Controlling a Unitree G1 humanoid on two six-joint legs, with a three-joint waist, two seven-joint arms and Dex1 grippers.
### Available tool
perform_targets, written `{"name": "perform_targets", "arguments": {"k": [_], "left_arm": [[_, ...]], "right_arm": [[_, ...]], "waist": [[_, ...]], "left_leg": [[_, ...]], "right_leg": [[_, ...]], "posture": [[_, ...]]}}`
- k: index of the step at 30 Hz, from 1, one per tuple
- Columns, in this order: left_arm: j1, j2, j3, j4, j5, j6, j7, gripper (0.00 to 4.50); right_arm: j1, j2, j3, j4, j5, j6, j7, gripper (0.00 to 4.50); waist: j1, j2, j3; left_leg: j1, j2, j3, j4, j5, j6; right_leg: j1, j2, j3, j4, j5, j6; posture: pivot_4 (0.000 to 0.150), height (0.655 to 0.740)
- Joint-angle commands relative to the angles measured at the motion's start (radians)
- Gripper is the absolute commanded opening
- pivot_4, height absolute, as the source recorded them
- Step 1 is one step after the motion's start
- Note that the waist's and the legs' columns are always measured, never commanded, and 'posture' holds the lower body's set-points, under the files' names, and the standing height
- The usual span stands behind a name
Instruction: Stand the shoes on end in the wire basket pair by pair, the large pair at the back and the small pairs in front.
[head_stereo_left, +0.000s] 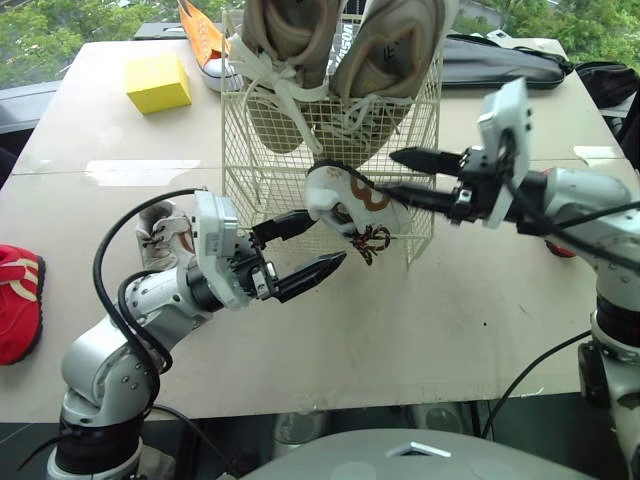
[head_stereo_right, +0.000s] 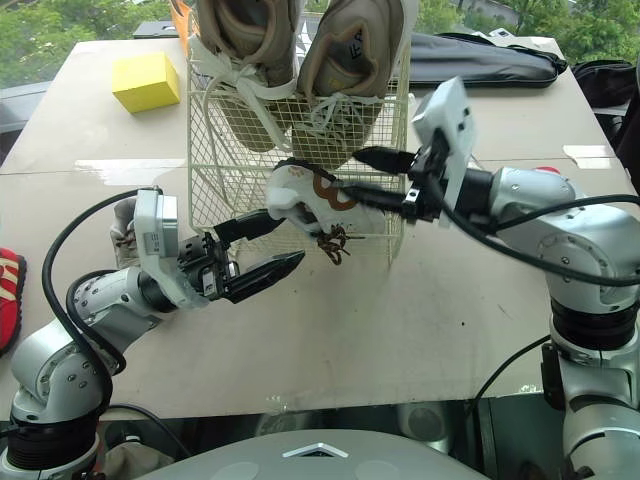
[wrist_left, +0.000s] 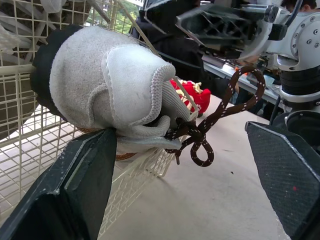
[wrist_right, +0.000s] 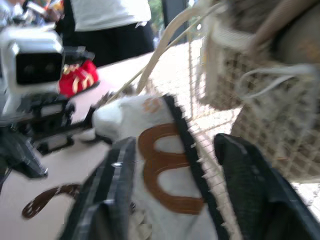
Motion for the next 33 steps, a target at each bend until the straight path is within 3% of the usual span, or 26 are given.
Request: {"name": "perform_targets", "arguments": {"k": [1, 3, 9, 13, 19, 33], "left_arm": [[-0.006, 0.004, 0.011, -0.018, -0.012, -0.013, -0.010, 4.50], [-0.002, 0.006, 0.013, -0.020, -0.012, -0.011, -0.011, 4.50], [0.008, 0.008, 0.015, -0.029, -0.008, -0.012, -0.009, 4.50], [0.022, 0.011, 0.018, -0.043, -0.003, -0.015, -0.005, 4.50], [0.041, 0.035, 0.051, -0.097, -0.047, 0.006, 0.028, 4.50], [0.188, 0.109, 0.247, -0.178, -0.226, 0.011, 0.024, 4.50]], "right_arm": [[-0.008, -0.016, 0.031, -0.011, -0.056, -0.037, 0.006, 4.12], [-0.012, -0.023, 0.069, -0.002, -0.090, -0.048, 0.019, 4.48], [-0.019, -0.018, 0.173, 0.038, -0.179, -0.070, 0.043, 4.48], [-0.023, -0.012, 0.238, 0.073, -0.256, -0.091, 0.038, 2.76], [-0.008, 0.012, 0.202, 0.059, -0.267, -0.094, 0.028, 0.02], [0.036, 0.181, -0.145, 0.022, 0.002, -0.179, -0.030, 0.02]], "waist": [[0.000, 0.000, 0.000], [0.000, 0.000, 0.000], [-0.002, 0.000, 0.000], [-0.002, -0.001, 0.000], [-0.001, -0.001, -0.001], [0.000, 0.001, 0.000]], "left_leg": [[0.000, 0.000, 0.000, 0.000, 0.000, 0.000], [0.000, 0.000, 0.000, 0.000, 0.000, 0.000], [0.003, 0.000, 0.000, 0.000, 0.000, 0.000], [0.012, 0.000, 0.002, -0.007, 0.000, 0.000], [0.012, 0.000, 0.002, -0.008, 0.000, 0.000], [0.010, 0.000, 0.001, -0.010, 0.000, 0.000]], "right_leg": [[0.000, 0.000, 0.000, 0.000, 0.000, 0.000], [0.000, 0.000, 0.000, 0.000, 0.000, 0.000], [0.002, 0.000, 0.000, 0.000, 0.000, 0.000], [0.009, 0.000, 0.002, -0.003, 0.000, 0.000], [0.009, 0.000, 0.002, -0.004, 0.000, 0.000], [0.008, 0.000, 0.001, -0.005, 0.000, 0.000]], "posture": [[0.150, 0.7400], [0.150, 0.7400], [0.150, 0.7400], [0.150, 0.7400], [0.150, 0.7400], [0.150, 0.7400]]}}
